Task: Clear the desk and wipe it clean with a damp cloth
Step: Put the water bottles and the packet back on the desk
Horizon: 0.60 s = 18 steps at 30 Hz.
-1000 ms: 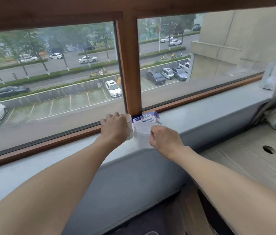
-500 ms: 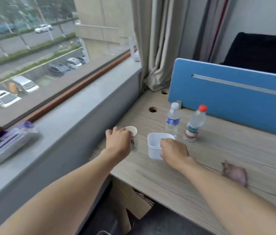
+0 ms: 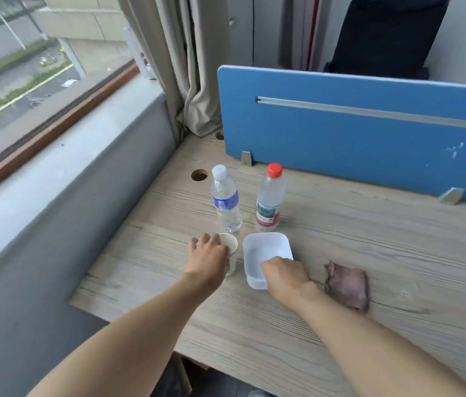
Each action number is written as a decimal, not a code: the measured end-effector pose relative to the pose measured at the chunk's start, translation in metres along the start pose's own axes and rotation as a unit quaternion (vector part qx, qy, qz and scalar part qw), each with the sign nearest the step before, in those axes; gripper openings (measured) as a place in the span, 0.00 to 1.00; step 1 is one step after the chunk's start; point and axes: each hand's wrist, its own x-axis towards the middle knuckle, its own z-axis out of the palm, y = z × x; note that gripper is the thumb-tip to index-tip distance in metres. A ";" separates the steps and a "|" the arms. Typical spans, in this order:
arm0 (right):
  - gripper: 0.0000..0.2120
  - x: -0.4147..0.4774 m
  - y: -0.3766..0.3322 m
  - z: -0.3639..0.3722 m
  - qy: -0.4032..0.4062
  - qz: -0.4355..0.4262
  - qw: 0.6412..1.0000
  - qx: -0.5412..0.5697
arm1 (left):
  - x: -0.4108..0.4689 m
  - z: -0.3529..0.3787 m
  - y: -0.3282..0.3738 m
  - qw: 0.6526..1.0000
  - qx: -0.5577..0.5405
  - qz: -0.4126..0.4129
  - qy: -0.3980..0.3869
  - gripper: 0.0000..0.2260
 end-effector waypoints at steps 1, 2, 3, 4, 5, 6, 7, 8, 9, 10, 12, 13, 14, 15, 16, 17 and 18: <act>0.11 0.003 0.004 0.001 -0.005 0.000 1.000 0.004 | 0.004 0.001 0.002 1.000 -0.003 0.003 0.006 0.13; 0.10 0.006 0.008 0.001 -0.006 0.000 1.000 0.008 | 0.008 0.000 0.004 1.000 -0.008 0.006 0.012 0.13; 0.10 0.008 0.010 0.002 -0.006 0.002 1.000 0.014 | 0.011 -0.001 0.005 1.000 -0.014 0.014 0.018 0.13; 0.10 0.009 0.012 0.003 -0.008 0.004 1.000 0.019 | 0.013 -0.002 0.006 0.999 -0.019 0.022 0.023 0.13; 0.11 0.010 0.014 0.004 -0.013 0.005 1.000 0.024 | 0.014 -0.002 0.006 0.999 -0.024 0.026 0.025 0.13; 0.10 0.011 0.015 0.004 -0.018 0.004 0.999 0.029 | 0.015 -0.002 0.006 0.999 -0.028 0.026 0.024 0.13; 0.10 0.012 0.015 0.004 -0.022 0.005 0.999 0.034 | 0.014 -0.001 0.006 0.999 -0.030 0.023 0.017 0.13; 0.09 0.012 0.015 0.004 -0.022 0.005 0.999 0.037 | 0.012 0.001 0.005 0.999 -0.028 0.023 0.010 0.13; 0.09 0.013 0.015 0.002 -0.022 0.006 0.999 0.039 | 0.012 0.001 0.003 0.999 -0.025 0.025 0.006 0.13; 0.10 0.014 0.015 0.001 -0.022 0.004 0.999 0.040 | 0.010 0.002 0.002 0.999 -0.021 0.028 0.002 0.13; 0.10 0.015 0.013 -0.002 -0.023 0.002 0.999 0.036 | 0.009 0.001 -0.001 0.999 -0.016 0.036 0.002 0.15; 0.10 0.015 0.011 -0.003 -0.025 0.001 0.999 0.028 | 0.008 0.000 -0.003 0.999 -0.014 0.040 0.002 0.15; 0.10 0.014 0.007 -0.002 -0.023 0.001 1.000 0.018 | 0.006 0.000 -0.005 0.999 -0.014 0.043 0.004 0.16; 0.10 0.013 0.003 -0.002 -0.021 0.002 1.000 0.010 | 0.004 -0.001 -0.007 0.999 -0.015 0.045 0.006 0.16; 0.09 0.013 0.000 -0.001 -0.019 0.006 1.000 0.005 | 0.002 0.000 -0.009 0.999 -0.017 0.045 0.006 0.17; 0.09 0.012 -0.005 -0.001 -0.016 0.010 1.000 0.004 | 0.000 -0.001 -0.013 0.999 -0.019 0.047 0.006 0.17; 0.09 0.011 -0.007 -0.001 -0.014 0.016 1.000 0.006 | -0.001 -0.001 -0.014 0.999 -0.022 0.049 0.005 0.17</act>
